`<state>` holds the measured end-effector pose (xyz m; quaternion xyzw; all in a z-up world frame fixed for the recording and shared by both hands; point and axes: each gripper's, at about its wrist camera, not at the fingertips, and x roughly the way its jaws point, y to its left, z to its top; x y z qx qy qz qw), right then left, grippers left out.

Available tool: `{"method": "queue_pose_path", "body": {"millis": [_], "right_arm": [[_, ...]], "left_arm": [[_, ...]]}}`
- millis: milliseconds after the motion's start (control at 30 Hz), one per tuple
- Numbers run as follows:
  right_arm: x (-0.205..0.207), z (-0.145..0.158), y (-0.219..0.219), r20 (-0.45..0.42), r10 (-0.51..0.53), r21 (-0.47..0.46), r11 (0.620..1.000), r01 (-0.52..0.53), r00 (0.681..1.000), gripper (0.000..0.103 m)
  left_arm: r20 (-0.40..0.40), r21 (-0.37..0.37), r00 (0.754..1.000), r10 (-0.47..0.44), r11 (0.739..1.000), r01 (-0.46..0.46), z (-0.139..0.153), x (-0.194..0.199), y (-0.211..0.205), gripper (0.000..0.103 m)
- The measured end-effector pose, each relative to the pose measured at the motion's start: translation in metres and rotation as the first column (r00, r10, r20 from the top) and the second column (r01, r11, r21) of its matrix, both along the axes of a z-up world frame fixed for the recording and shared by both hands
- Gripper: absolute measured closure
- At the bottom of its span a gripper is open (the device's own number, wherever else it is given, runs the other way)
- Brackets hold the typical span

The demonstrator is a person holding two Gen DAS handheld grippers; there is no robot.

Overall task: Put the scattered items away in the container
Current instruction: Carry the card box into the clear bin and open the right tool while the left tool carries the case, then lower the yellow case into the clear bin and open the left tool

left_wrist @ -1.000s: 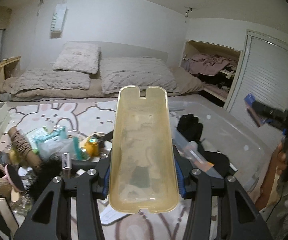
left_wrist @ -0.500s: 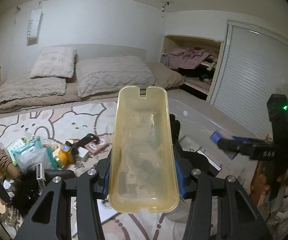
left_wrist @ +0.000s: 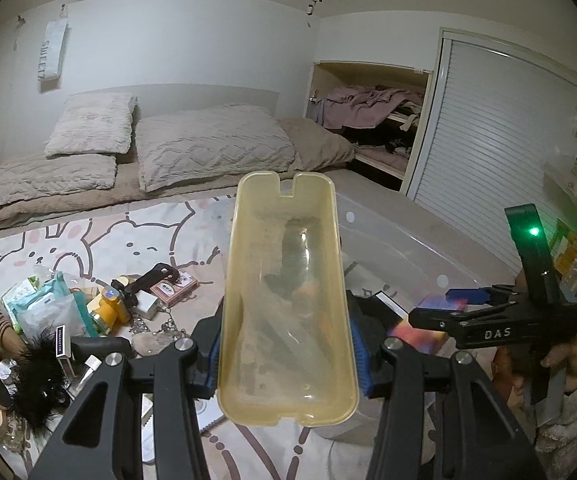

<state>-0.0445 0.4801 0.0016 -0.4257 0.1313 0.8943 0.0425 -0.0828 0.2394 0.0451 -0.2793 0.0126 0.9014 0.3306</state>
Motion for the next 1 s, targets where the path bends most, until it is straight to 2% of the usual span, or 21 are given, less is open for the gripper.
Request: {"method": "queue_pose_path", "body": {"millis": [333,633,833,1000], "right_arm": [[0.003,0.009,0.006,-0.033,-0.016,-0.027,1.0,0.015,0.999,0.0],[0.013,0.033,0.015,-0.117,-0.047,-0.062,0.997,0.04,0.992,0.0],[0.015,0.041,0.023,-0.143,-0.073,-0.083,0.995,0.061,0.987,0.0],[0.016,0.044,0.021,-0.153,-0.065,-0.081,0.995,0.053,0.986,0.0]], "left_arm": [[0.018,-0.005,0.998,-0.059,0.998,0.059,-0.001,0.005,0.02,0.054],[0.087,0.023,0.988,-0.13,0.992,0.128,-0.006,0.005,0.038,0.054],[0.122,0.019,0.976,-0.182,0.983,0.181,-0.009,0.007,0.059,0.054],[0.158,0.021,0.969,-0.19,0.982,0.189,-0.009,-0.007,0.078,0.054]]}}
